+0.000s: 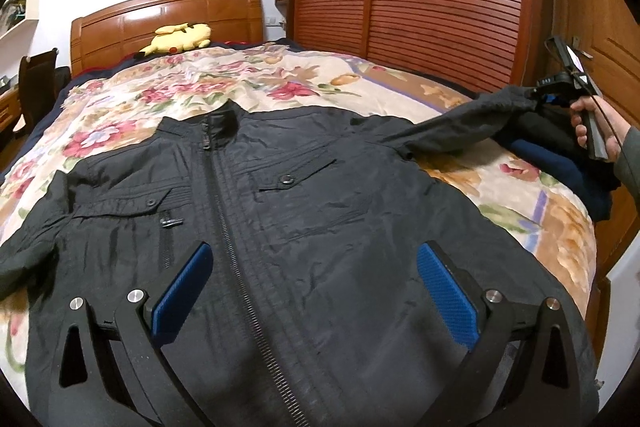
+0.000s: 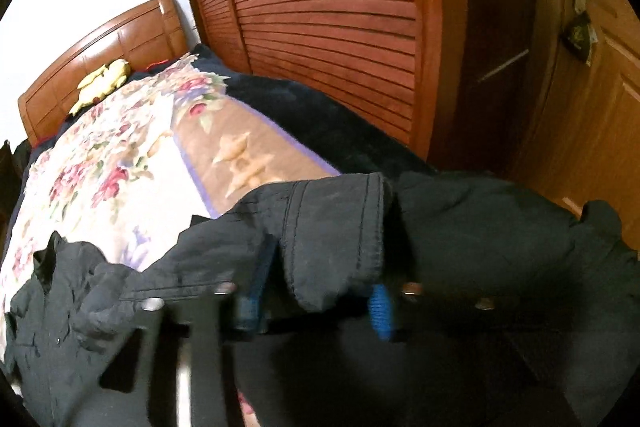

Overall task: Fold large clothes
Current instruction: 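Grasp the jacket sleeve cuff with the right gripper and lift it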

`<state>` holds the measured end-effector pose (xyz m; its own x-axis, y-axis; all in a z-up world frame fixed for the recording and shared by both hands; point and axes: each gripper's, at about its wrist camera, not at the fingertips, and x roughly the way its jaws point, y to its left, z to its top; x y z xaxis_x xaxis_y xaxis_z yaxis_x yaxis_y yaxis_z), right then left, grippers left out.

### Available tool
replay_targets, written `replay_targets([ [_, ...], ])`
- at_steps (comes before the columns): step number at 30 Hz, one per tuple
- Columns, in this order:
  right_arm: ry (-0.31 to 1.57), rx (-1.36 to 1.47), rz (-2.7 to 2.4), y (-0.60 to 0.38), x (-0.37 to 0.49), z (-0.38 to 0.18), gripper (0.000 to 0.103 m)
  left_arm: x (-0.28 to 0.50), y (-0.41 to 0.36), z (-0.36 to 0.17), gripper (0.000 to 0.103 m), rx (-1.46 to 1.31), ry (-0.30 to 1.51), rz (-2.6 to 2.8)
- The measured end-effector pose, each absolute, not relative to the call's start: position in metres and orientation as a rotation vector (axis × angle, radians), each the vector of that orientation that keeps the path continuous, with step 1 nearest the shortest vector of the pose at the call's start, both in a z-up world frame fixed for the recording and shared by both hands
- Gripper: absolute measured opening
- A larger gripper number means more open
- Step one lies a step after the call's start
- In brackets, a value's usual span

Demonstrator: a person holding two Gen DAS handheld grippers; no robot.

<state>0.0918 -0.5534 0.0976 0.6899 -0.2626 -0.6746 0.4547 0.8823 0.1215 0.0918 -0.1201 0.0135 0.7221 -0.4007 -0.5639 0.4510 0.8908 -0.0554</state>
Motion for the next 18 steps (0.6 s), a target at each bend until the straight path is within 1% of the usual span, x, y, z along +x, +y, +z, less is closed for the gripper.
replay_targets([
  [4, 0.668, 0.185, -0.417, -0.522, 0.081, 0.111, 0.017, 0.085, -0.105, 0.015, 0.102, 0.099, 0.59, -0.437],
  [6, 0.628, 0.153, -0.397, -0.518, 0.07, 0.118, 0.015, 0.082, -0.098, 0.016, 0.102, 0.092, 0.587, -0.425],
  [9, 0.574, 0.085, -0.342, -0.475, 0.055, 0.136, 0.014, 0.077, -0.089, 0.017, 0.102, 0.094, 0.583, -0.417],
  [14, 0.519, -0.014, -0.216, -0.377, 0.034, 0.159, 0.013, 0.069, -0.07, 0.02, 0.102, 0.072, 0.574, -0.4],
  [18, 0.505, -0.084, -0.104, -0.303, 0.019, 0.16, 0.012, 0.063, -0.056, 0.023, 0.102, 0.049, 0.566, -0.388],
])
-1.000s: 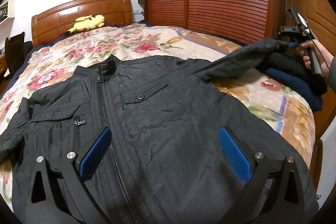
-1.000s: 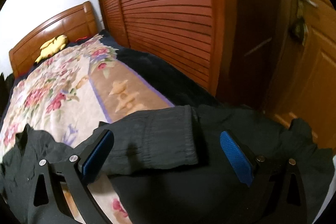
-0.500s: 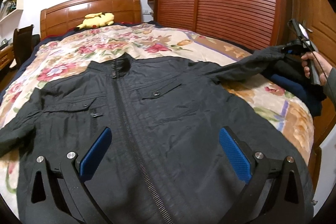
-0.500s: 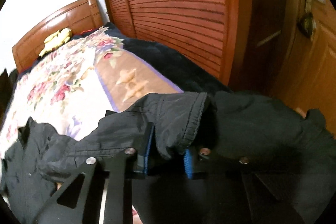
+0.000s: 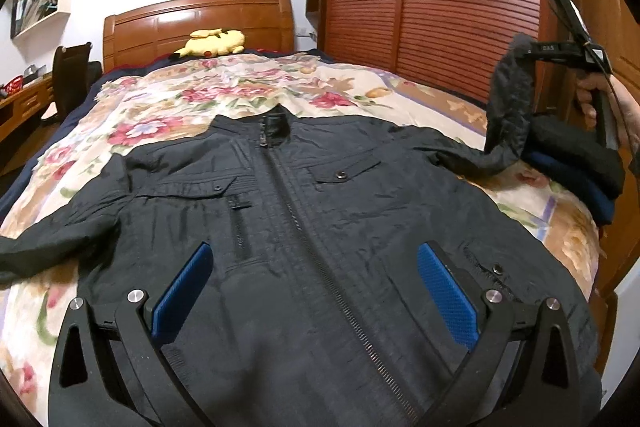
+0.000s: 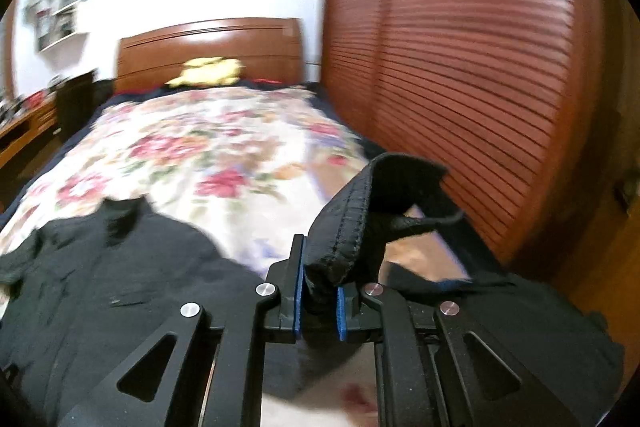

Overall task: Fold large clothes
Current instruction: 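Grasp the jacket sleeve cuff with the right gripper and lift it, then carry the sleeve across the jacket front with the right gripper and release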

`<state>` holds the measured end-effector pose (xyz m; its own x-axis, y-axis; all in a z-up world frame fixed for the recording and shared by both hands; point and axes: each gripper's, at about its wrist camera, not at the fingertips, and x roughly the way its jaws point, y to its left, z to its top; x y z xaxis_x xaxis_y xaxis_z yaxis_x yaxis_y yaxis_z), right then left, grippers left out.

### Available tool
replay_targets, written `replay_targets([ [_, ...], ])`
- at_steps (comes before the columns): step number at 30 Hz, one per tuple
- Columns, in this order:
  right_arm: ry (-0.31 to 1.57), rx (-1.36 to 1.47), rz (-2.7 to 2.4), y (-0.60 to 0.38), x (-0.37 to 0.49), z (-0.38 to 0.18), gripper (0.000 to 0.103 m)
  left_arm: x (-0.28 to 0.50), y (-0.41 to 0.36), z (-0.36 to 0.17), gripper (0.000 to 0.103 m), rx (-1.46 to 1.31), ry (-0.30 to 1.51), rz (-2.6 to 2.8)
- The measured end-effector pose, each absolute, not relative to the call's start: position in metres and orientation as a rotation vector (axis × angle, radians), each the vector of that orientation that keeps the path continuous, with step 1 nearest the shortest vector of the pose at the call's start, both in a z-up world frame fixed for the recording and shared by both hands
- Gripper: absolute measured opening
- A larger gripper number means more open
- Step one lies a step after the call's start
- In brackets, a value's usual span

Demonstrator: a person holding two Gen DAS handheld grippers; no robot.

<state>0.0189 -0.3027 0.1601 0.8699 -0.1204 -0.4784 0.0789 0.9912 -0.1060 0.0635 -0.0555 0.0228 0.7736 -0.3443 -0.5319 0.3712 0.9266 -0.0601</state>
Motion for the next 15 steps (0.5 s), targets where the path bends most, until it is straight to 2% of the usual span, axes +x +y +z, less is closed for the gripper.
replay_targets([
  [9, 0.484, -0.182, 0.162, -0.153, 0.004, 0.147, 0.011, 0.056, -0.013, 0.025, 0.102, 0.006, 0.55, -0.326],
  [15, 0.475, -0.18, 0.317, -0.092, 0.004, 0.137, 0.011, 0.057, 0.013, 0.027, 0.102, -0.06, 0.536, -0.292],
])
